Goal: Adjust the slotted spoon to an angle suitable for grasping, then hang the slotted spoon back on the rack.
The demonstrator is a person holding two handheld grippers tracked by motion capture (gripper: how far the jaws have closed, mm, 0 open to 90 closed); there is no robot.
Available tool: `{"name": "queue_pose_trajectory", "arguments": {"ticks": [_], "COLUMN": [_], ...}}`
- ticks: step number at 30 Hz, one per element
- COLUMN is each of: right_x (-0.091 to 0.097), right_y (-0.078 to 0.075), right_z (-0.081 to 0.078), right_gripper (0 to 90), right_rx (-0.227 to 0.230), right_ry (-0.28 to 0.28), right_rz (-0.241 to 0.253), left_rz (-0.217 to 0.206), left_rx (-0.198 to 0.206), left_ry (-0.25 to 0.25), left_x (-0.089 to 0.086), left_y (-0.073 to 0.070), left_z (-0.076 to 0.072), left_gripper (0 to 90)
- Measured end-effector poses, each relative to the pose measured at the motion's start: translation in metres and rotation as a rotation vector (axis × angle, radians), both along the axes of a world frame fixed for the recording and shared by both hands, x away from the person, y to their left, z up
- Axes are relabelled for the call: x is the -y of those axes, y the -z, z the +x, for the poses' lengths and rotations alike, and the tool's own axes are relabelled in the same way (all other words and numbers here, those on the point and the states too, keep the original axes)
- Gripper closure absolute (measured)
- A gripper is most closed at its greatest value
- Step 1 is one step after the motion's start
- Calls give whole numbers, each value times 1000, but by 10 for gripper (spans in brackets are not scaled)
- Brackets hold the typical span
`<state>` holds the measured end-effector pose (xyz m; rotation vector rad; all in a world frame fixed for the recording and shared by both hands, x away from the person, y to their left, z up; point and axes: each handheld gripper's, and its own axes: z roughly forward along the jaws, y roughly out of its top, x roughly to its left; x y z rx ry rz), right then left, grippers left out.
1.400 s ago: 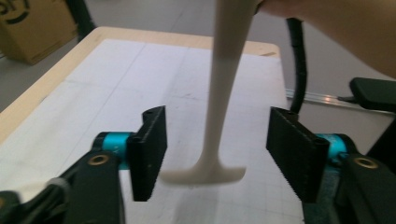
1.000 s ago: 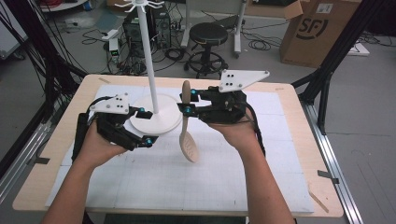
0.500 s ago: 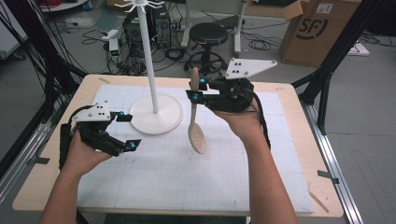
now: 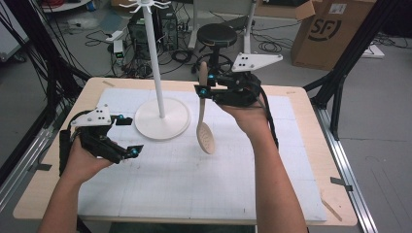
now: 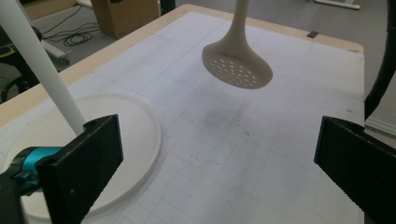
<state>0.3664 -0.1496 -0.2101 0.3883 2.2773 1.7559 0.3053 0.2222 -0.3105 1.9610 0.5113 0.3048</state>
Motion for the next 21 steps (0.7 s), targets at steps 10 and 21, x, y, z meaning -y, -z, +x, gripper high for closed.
{"name": "queue_pose_trajectory", "arguments": {"ticks": [10, 21], "right_x": [-11, -18], "right_y": [-12, -33], "right_z": [25, 47], "right_gripper": [680, 680], "right_rx": [-22, -28], "right_ry": [45, 89], "right_rz": [-6, -31], "left_rz": [-6, 19], "left_rx": [-1, 12], "left_ry": [7, 18], "left_x": [-1, 2], "left_y": [1, 1], "left_z": [0, -4], "left_gripper": [17, 17]}}
